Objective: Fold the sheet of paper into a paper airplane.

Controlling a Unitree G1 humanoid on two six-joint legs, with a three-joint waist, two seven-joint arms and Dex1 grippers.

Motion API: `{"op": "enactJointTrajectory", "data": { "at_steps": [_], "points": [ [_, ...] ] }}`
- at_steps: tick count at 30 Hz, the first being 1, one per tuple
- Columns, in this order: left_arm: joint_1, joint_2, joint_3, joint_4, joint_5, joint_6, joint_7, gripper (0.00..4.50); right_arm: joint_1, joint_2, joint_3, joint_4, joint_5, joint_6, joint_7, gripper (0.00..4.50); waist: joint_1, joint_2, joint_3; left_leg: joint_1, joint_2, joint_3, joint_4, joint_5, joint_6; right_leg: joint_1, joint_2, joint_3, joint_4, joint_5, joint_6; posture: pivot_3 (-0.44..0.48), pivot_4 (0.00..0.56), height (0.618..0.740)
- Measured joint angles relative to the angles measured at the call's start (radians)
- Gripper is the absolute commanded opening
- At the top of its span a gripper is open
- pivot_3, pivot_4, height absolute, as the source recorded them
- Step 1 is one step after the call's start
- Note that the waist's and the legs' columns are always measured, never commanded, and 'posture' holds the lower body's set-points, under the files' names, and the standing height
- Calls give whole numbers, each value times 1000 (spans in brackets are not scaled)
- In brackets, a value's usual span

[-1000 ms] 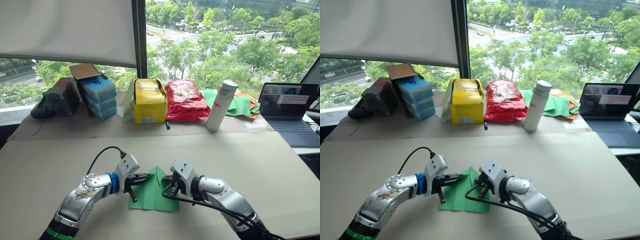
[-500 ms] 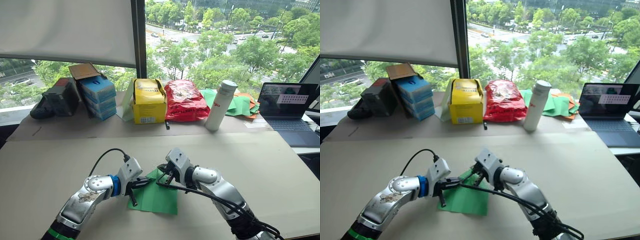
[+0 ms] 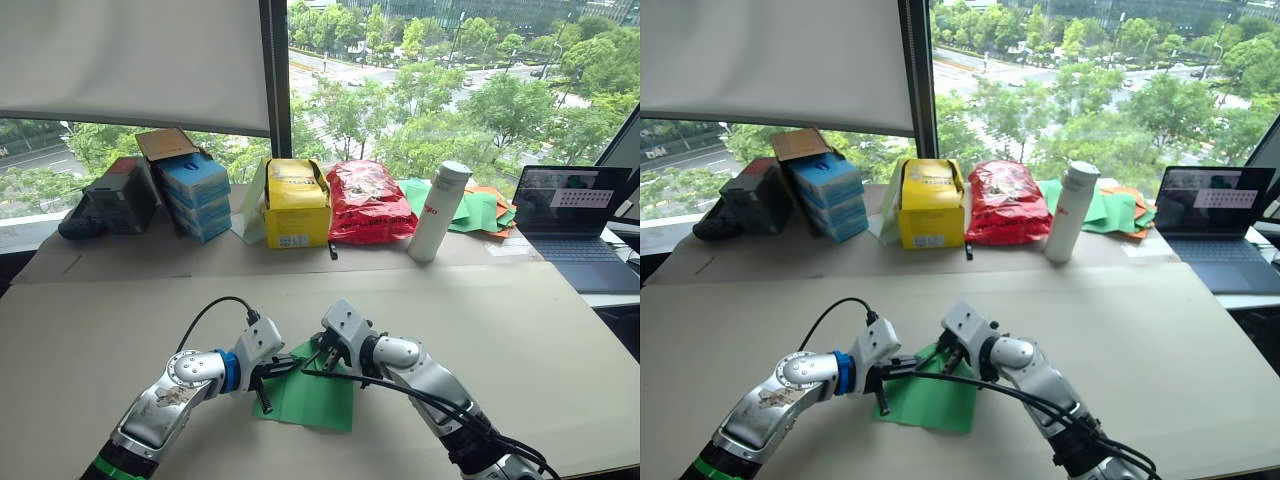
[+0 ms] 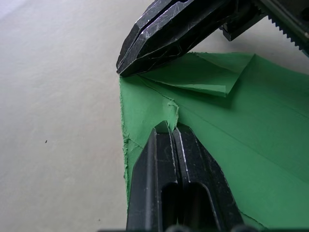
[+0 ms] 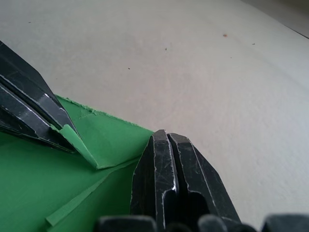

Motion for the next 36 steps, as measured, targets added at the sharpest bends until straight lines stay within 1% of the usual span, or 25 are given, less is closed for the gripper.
{"op": "enactJointTrajectory", "data": {
  "at_steps": [4, 6, 8, 11, 14, 19, 21, 23, 29, 36],
  "points": [
    [12, 3, 4, -14, -10, 11, -11, 1898, -6, 1, 2, -5, 0, 21, 0, 0, 0, 0, 0, 0, 0, 0, 0, 0, 0, 0, -1, 0, 0, 0, 0, 0, 150, 740],
    [12, 21, 26, -18, -26, 33, -16, 2562, -9, 3, 4, -4, 0, 25, -1, 0, -1, 0, 0, 0, 0, 0, 0, 0, 0, 0, -1, 0, 0, 0, 0, 0, 150, 740],
    [8, 42, 76, -16, -58, 68, -28, 2562, -9, 4, 8, -7, -1, 30, -2, 0, -3, 0, 0, 0, 0, 0, 0, 0, 0, 0, -1, 0, 1, 0, 0, 0, 150, 740],
    [-36, 50, 144, -2, -110, 98, -46, 2562, -9, 4, 14, -17, -9, 44, -4, 0, -2, 0, 0, 0, 0, 0, 0, 0, 0, 0, -1, -1, 1, 0, 0, 0, 150, 740],
    [-85, 52, 175, 23, -140, 103, -71, 1689, -9, 4, 22, -30, -18, 58, -4, 0, -4, 0, 0, 0, 0, 0, 0, 0, 0, 0, 0, -1, 1, 0, 0, 0, 150, 740],
    [-96, -1, 167, 42, -197, 132, -89, 22, -9, 4, 28, -40, -28, 66, -4, 0, -6, 0, 0, 0, 0, 0, 0, 0, -1, 0, 5, 0, 0, 0, 0, 0, 150, 740],
    [-100, -3, 151, 49, -186, 128, -80, 22, -8, 4, 28, -41, -29, 68, -4, 0, -6, 0, 0, 0, 0, 0, 0, 0, -1, 0, 5, 1, 0, 0, 0, 0, 150, 740],
    [-121, -12, 121, 90, -143, 120, -56, 22, -5, 2, 27, -45, -30, 71, -6, 0, -3, 0, 0, 0, 0, 0, 0, 1, -1, 0, 6, 2, 1, 0, 0, 0, 150, 740],
    [-161, -75, 50, 165, -74, 82, -17, 22, -2, 2, 29, -57, -30, 80, -6, 0, -5, 0, 0, 0, 0, 0, 0, 0, -1, 0, 7, 3, 0, 0, 0, 0, 150, 740],
    [-162, -85, -2, 189, -18, 47, -13, 22, -1, 2, 28, -66, -30, 98, -7, 0, -5, 0, 0, 0, 0, 0, 0, 0, -1, 0, 6, 3, 1, 0, 0, 0, 150, 740]
  ]
}}
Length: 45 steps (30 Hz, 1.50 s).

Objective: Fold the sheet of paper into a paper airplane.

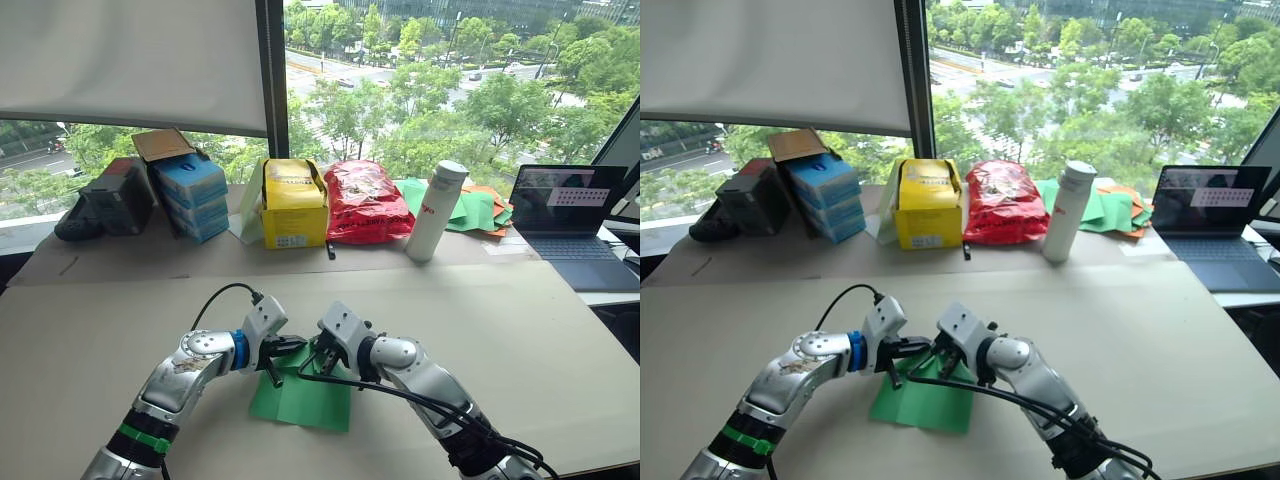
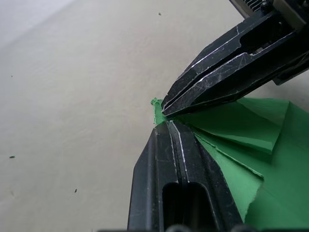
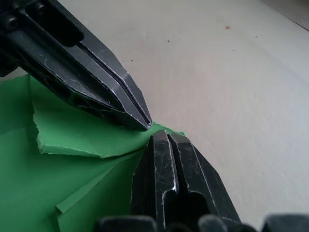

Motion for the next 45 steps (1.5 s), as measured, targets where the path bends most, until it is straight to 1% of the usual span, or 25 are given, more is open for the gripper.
{"op": "enactJointTrajectory", "data": {
  "at_steps": [3, 13, 15, 19, 23, 35, 45],
  "points": [
    [-3, -2, -6, 8, 14, -15, -3, 22, 0, 0, 0, -2, 0, 5, -3, 0, 0, 0, 0, 0, 0, 0, 0, 0, 0, 0, -6, 0, 0, 0, 0, 0, 150, 740],
    [8, 6, -5, -4, 19, -9, -8, 22, -1, 7, 5, -2, -2, 10, -7, 0, -1, 0, 0, 2, 0, 0, 0, 0, 0, 1, -6, -1, 0, 0, 0, 0, 150, 740],
    [25, 20, -1, -24, 18, -9, -10, 22, -3, 8, 6, -2, -2, 10, -7, 0, -2, 0, 0, 2, 0, 0, -1, 0, 0, 1, -6, 0, 0, 0, 0, 0, 150, 740],
    [95, 82, 16, -84, 14, -9, -28, 22, -5, 12, 11, 2, -2, 10, -7, 0, -6, 0, 0, 4, 1, 0, -2, 0, 0, 1, -7, 0, 0, 0, -1, 0, 150, 740],
    [145, 113, 40, -121, 10, -8, -33, 22, -7, 13, 12, 8, -2, 10, -7, 0, -5, 0, -1, 6, 0, 0, -3, 0, 0, 2, -9, 0, 0, -1, -1, 0, 150, 740],
    [306, 228, 143, -238, -28, 2, -32, 22, -16, 20, 22, 23, -2, 8, -1, 0, -11, 4, -3, 14, 0, 1, -16, 2, -5, 2, -10, 2, 0, -3, -6, 0, 150, 740],
    [314, 232, 157, -251, -31, 18, -26, 22, -26, 20, 23, 37, -2, 3, 11, 0, -10, 5, -4, 14, 1, 0, -16, 2, -6, 2, -10, 2, 0, -3, -6, 0, 150, 740]
  ]
}}
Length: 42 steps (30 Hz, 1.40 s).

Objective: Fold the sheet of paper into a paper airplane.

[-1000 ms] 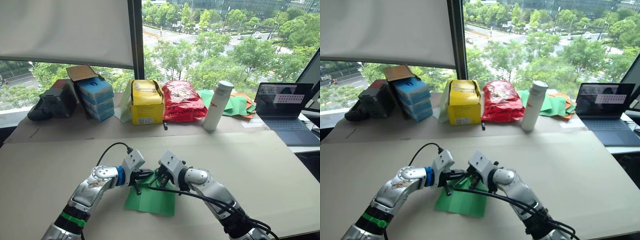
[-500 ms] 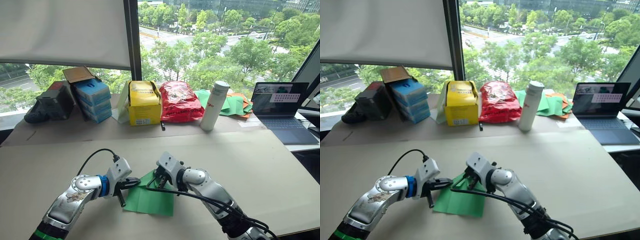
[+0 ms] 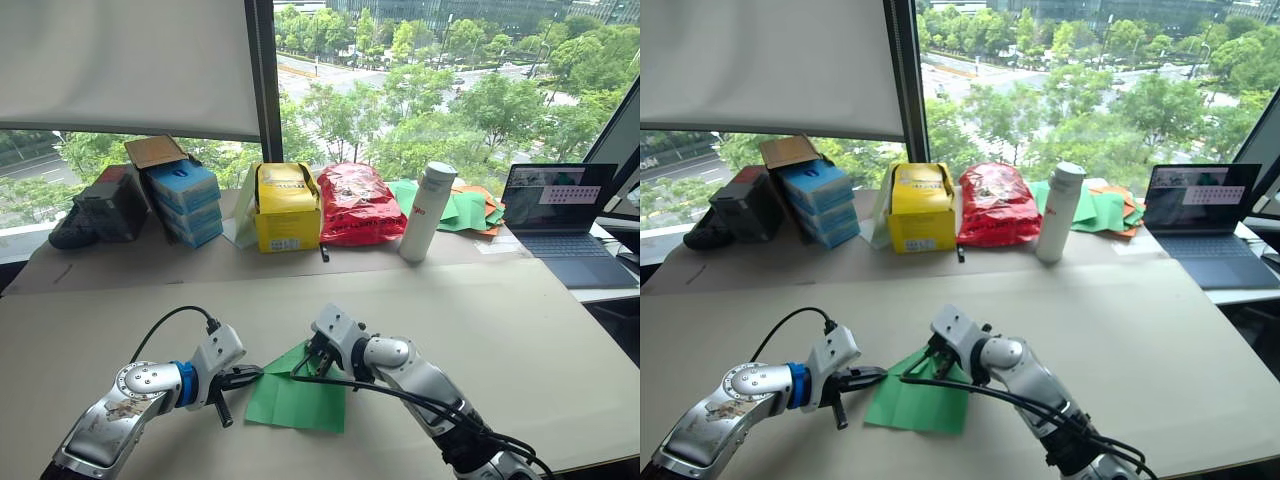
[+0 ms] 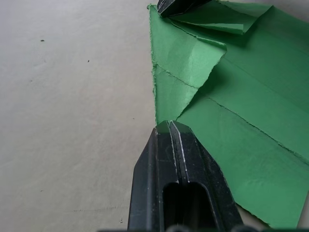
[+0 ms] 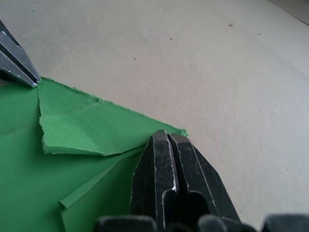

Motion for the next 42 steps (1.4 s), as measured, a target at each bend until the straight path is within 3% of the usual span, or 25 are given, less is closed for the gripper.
{"op": "enactJointTrajectory", "data": {
  "at_steps": [12, 21, 26, 31, 35, 42],
  "points": [
    [-118, -19, 65, 11, -97, 60, -27, 22, -2, -8, -23, -7, 6, -3, 15, 0, 4, -1, 2, -6, 0, 0, 0, 0, 0, -4, 0, -1, -1, 0, 0, 0, 150, 740],
    [-164, -112, -89, 130, -27, -44, -34, 22, 35, -28, -84, -83, 49, 17, 22, 0, 10, -2, 3, -16, -1, 0, 2, 1, 0, -11, 0, -2, 0, 0, 0, 0, 150, 740],
    [-190, -130, -126, 181, 15, -127, -44, 22, 86, -108, -178, -303, 166, 75, 99, 0, 15, -1, 3, -15, -1, 0, 3, 1, 1, -10, 0, -3, 0, 0, 1, 0, 150, 740],
    [-205, -137, -158, 210, 46, -178, -55, 22, 182, -297, -229, -491, 320, 150, 244, 0, 26, -1, 3, -9, -1, -1, 3, 0, 3, -2, 0, -4, -4, 0, 1, 0, 150, 740],
    [-213, -143, -171, 216, 60, -186, -65, 22, 286, -444, -183, -575, 381, 164, 334, 0, 33, -2, 3, -9, 0, -1, 3, 0, 3, -1, 0, -5, -5, 0, 2, 0, 150, 740],
    [-213, -140, -182, 203, 85, -189, -80, 22, 414, -487, -61, -587, 326, 144, 267, 0, 33, -3, 3, -9, 0, 0, 4, 0, 4, 0, 0, -5, -5, 0, 3, 0, 150, 740]
  ]
}}
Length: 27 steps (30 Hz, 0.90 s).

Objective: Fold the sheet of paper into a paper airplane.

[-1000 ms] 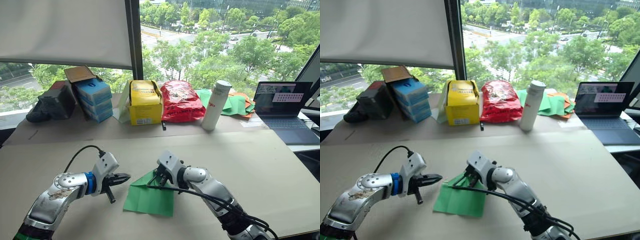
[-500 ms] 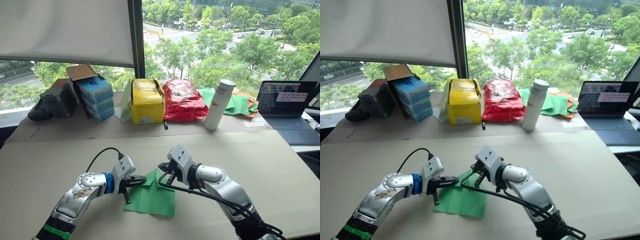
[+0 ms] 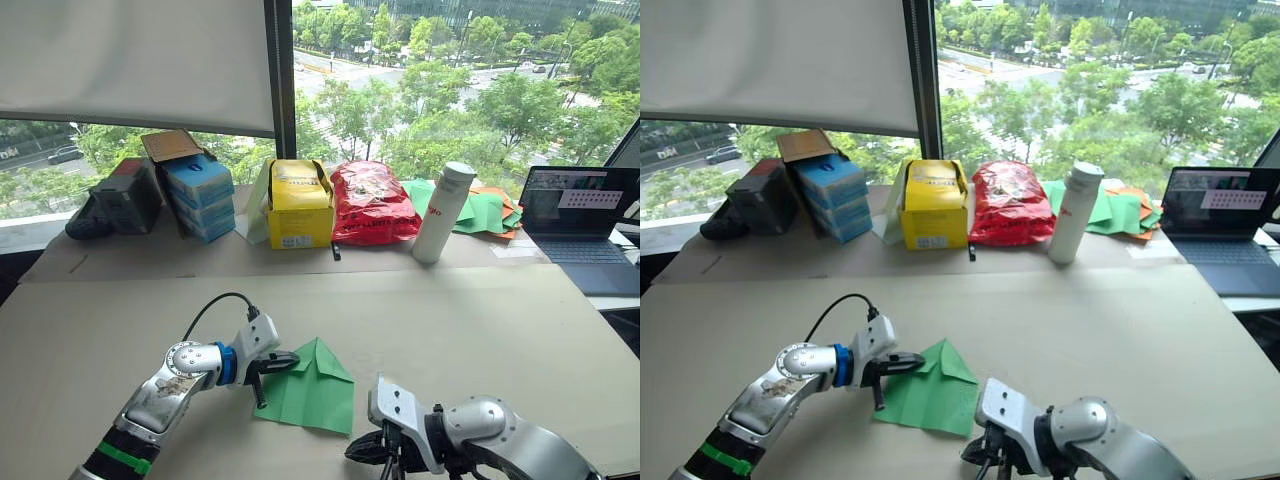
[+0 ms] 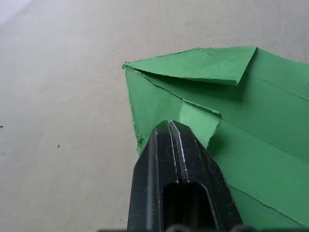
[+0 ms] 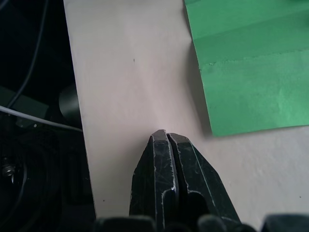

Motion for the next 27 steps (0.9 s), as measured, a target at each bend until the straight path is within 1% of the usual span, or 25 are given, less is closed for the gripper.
{"op": "enactJointTrajectory", "data": {
  "at_steps": [3, 5, 10, 19, 27],
  "points": [
    [-2, 1, -2, 1, 5, -1, -10, 22, 38, 20, 15, 0, -38, -58, -51, 0, 0, -2, -1, 1, 0, 0, 0, 0, 0, 1, 1, 0, 0, 0, 0, 0, 150, 740],
    [-8, 5, -5, 11, 11, -12, -23, 22, 74, 58, 20, 11, -61, -97, -99, 0, 0, -5, -3, 3, 1, 0, 0, 0, 0, 2, 2, 0, 0, 0, 0, 0, 150, 740],
    [-34, 6, -22, 42, 21, -27, -43, 22, 115, 97, 18, 25, -88, -150, -171, 0, 0, -6, -3, 8, 1, 0, 0, 0, 0, 4, 2, 0, 1, -1, 1, 0, 150, 740],
    [-69, 3, -38, 90, 36, -63, -78, 22, 109, 156, -47, 72, -111, -180, -267, 0, 4, -7, -3, 7, 0, 0, 0, 0, 0, 5, 1, 1, 1, 0, 2, 0, 150, 740],
    [-80, -10, -37, 115, 39, -82, -85, 22, 102, 236, -57, 100, -118, -181, -311, 0, 4, -7, -3, 5, 0, 0, 1, 0, 0, 4, 1, 1, 1, 0, 2, 0, 150, 740]
  ]
}}
